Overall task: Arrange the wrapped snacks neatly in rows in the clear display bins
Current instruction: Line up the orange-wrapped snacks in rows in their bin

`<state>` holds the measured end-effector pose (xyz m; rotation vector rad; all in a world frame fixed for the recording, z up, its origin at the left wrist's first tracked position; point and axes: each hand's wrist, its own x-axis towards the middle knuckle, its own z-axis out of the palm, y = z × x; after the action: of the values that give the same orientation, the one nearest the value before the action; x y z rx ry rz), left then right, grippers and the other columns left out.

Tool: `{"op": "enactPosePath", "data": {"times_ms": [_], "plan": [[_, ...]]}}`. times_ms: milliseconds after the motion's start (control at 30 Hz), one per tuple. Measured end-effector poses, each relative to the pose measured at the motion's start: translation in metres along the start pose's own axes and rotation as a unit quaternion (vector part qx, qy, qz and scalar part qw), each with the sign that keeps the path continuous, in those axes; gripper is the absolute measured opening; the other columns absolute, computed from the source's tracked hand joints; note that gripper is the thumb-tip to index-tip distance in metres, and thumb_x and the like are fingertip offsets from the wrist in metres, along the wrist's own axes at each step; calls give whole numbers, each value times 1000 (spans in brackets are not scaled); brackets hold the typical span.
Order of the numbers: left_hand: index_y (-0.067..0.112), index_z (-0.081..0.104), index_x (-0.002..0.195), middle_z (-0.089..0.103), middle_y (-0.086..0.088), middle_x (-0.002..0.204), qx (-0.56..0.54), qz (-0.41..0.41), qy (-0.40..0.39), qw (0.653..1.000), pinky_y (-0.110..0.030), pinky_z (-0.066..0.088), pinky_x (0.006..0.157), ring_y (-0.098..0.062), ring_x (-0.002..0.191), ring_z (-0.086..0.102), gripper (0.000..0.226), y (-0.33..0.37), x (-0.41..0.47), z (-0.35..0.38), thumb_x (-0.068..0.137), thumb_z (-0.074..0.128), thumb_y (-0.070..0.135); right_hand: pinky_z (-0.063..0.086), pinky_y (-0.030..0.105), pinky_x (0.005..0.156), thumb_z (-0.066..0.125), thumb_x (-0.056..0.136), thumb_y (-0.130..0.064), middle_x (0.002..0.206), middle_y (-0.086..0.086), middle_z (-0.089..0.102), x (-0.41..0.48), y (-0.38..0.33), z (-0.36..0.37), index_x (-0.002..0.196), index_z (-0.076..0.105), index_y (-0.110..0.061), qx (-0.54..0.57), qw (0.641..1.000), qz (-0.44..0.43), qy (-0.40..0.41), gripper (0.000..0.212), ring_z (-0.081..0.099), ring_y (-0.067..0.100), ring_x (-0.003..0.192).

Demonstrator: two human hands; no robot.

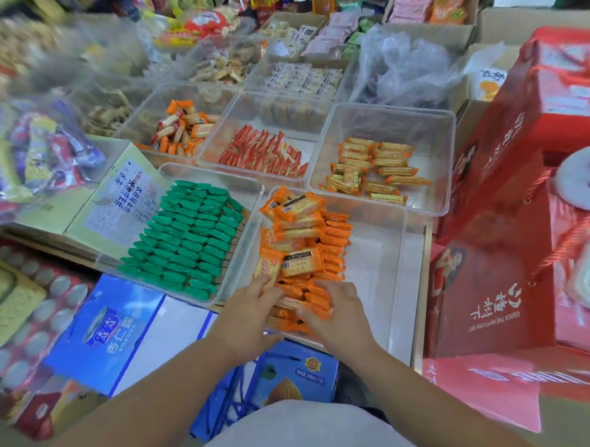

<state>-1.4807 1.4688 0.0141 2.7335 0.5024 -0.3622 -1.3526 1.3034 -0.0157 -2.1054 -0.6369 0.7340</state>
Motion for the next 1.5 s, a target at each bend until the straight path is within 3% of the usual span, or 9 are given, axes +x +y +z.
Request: {"op": "enactPosePath", "data": {"times_ms": [133,400,500,567,667,800,1000,1167,1500], "plan": [[30,49,142,43,-3,144,22,57,17,998,-42,47,98,-27,120,51,64,4,3,-7,82,71,22,37,31,105,70,86,-43,130,-7,56,6,-8,10,138,55,-34,-97,988,-69,-103,55,47,17,123],[43,16,157,36,-5,156,-25,29,25,999,-41,44,107,-27,135,43,89,1,-4,-12,91,68,14,42,20,73,60,96,-32,101,-6,61,-5,-7,-10,106,64,-33,-40,997,-52,-32,10,57,11,90],[46,4,158,58,4,103,-3,42,31,999,-33,47,82,-19,97,48,91,1,-6,-16,94,63,21,56,42,80,55,100,-32,98,-4,63,-16,-7,-38,101,58,-32,58,998,0,21,3,63,13,87],[36,19,160,61,4,100,25,72,48,996,-35,47,80,-19,93,47,79,0,-8,-16,95,62,23,58,46,76,55,100,-36,91,-6,65,-25,-6,-57,99,58,-33,60,997,7,54,5,65,13,80],[22,47,150,65,1,128,10,100,81,992,-40,46,96,-22,113,52,54,-1,-13,-15,97,60,23,49,29,59,60,95,-45,80,-10,63,-35,-4,-79,92,59,-34,-60,995,-13,78,11,61,7,70],[21,52,146,65,4,125,-126,59,137,981,-38,46,97,-18,114,52,50,6,-26,-18,98,64,24,44,26,55,64,93,-42,75,-10,58,-34,-5,-90,86,58,-27,-288,956,-25,43,17,55,8,68],[49,53,123,67,28,109,-472,-96,179,858,-10,51,75,5,102,63,42,15,-46,-24,100,61,15,50,33,76,57,95,-29,102,4,64,-16,-12,-57,106,65,-18,-453,882,22,-128,18,60,24,98],[35,56,132,69,13,115,-561,-142,170,797,-18,56,75,-3,103,67,39,9,-54,-19,99,61,14,49,34,83,51,99,-14,114,14,67,-5,-11,-37,116,67,-8,-412,874,95,-238,24,63,30,103],[39,58,122,73,7,112,-677,-180,131,701,-37,63,77,-14,100,72,32,11,-54,-15,98,65,18,45,31,98,40,101,-3,134,14,60,-1,-12,-27,133,60,-6,-367,877,143,-273,38,56,28,120]]}}
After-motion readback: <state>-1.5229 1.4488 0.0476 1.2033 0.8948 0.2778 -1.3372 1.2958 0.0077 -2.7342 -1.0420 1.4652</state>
